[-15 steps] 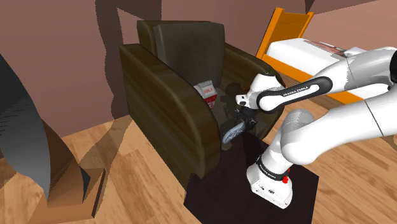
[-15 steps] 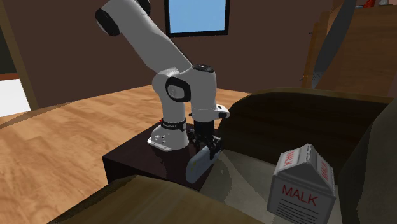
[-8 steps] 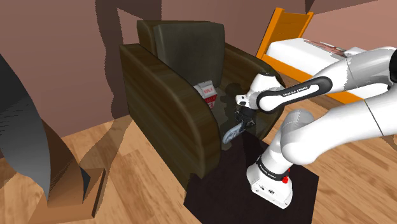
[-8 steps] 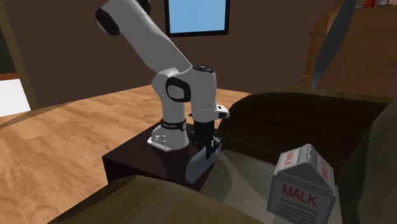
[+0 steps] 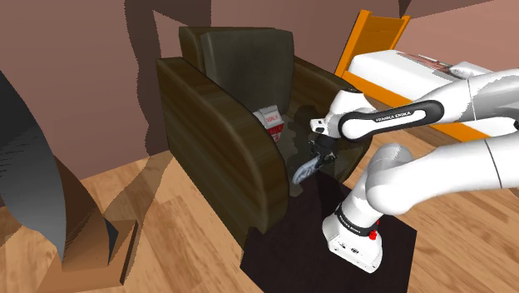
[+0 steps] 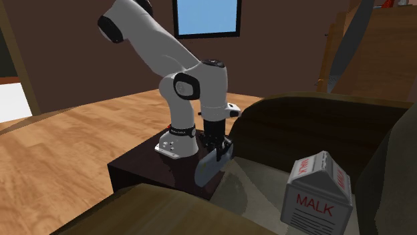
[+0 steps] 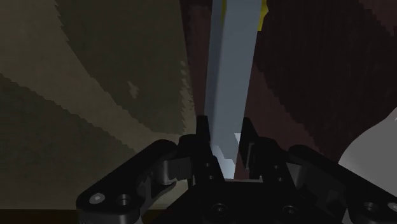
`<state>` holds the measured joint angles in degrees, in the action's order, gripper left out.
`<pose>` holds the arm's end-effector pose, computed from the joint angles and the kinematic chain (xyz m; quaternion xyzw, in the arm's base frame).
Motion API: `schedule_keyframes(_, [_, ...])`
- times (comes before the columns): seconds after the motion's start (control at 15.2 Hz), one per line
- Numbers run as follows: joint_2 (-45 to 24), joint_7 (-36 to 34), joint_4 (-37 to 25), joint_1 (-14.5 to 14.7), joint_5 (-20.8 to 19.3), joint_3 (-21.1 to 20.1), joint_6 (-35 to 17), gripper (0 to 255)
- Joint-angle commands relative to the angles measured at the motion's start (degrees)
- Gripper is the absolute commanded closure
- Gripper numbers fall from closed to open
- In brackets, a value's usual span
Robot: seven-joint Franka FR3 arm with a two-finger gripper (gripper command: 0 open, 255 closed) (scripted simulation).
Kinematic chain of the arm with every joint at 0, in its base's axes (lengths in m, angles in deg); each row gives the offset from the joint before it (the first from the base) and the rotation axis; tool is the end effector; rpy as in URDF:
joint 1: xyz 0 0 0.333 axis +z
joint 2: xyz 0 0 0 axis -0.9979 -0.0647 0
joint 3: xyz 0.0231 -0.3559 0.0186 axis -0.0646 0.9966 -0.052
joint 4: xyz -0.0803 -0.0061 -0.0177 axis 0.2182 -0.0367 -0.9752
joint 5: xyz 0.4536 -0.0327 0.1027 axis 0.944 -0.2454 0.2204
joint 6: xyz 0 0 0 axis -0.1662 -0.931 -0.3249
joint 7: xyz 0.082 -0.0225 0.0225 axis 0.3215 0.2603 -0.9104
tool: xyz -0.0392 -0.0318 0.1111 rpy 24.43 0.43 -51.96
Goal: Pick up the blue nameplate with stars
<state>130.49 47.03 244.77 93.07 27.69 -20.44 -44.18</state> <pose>0.2546 -0.1617 0.2272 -0.7640 -0.6432 -0.0304 0.0400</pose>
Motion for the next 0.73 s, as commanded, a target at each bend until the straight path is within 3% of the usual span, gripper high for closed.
schedule_keyframes(0.0, [2.7, 0.1, -0.3, -0.9, 1.2, -2.0, 3.1, 255])
schedule_keyframes(0.53, [10.6, 0.4, -2.5, -2.2, 6.0, -8.3, 13.3, 255])
schedule_keyframes(0.66, [10.8, 0.4, -2.6, -2.2, 6.1, -8.4, 13.5, 255])
